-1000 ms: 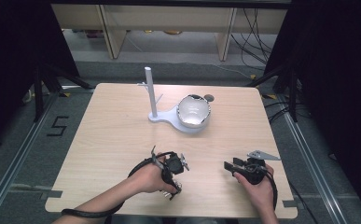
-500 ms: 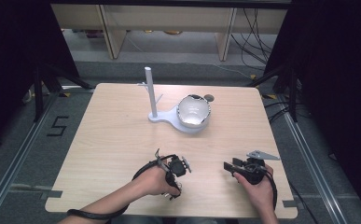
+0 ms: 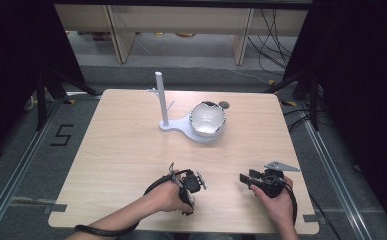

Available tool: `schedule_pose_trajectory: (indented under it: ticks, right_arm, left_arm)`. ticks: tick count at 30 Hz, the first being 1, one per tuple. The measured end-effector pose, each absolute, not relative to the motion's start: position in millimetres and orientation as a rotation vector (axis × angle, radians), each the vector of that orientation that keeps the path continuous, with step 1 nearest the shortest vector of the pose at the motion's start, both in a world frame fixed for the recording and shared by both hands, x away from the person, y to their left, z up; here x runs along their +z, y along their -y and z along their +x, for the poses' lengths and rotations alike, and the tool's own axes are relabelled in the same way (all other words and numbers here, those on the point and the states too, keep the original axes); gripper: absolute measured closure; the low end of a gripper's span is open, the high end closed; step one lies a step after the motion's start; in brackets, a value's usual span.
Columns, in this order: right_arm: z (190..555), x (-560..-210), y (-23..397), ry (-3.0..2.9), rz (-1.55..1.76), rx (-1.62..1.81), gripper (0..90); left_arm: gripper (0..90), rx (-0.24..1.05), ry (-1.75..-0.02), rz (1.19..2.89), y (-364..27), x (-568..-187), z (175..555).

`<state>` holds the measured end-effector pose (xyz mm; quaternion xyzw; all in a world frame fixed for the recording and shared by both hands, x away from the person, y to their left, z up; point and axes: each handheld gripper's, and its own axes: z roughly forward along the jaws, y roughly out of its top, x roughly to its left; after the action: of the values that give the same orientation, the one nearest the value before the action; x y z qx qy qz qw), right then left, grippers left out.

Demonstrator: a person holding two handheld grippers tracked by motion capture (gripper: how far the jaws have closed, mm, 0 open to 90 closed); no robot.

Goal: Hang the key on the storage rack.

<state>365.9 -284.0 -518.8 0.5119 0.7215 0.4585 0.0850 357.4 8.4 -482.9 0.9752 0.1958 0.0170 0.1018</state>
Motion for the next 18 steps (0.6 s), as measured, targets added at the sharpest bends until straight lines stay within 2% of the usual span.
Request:
schedule_pose_trajectory:
  ticks: [6, 18]
  right_arm:
    - [366.0, -518.9, 284.0, -2.156, 1.53, 1.358, 46.2]
    - [367.2, -519.0, 286.5, -2.171, 1.487, 1.344, 46.3]
  left_arm:
    - [31.1, 0.04, -0.59, 2.881, -9.1, -482.3, 359.3]
    - [57.0, 0.021, -0.555, 2.938, -13.1, -477.7, 357.5]
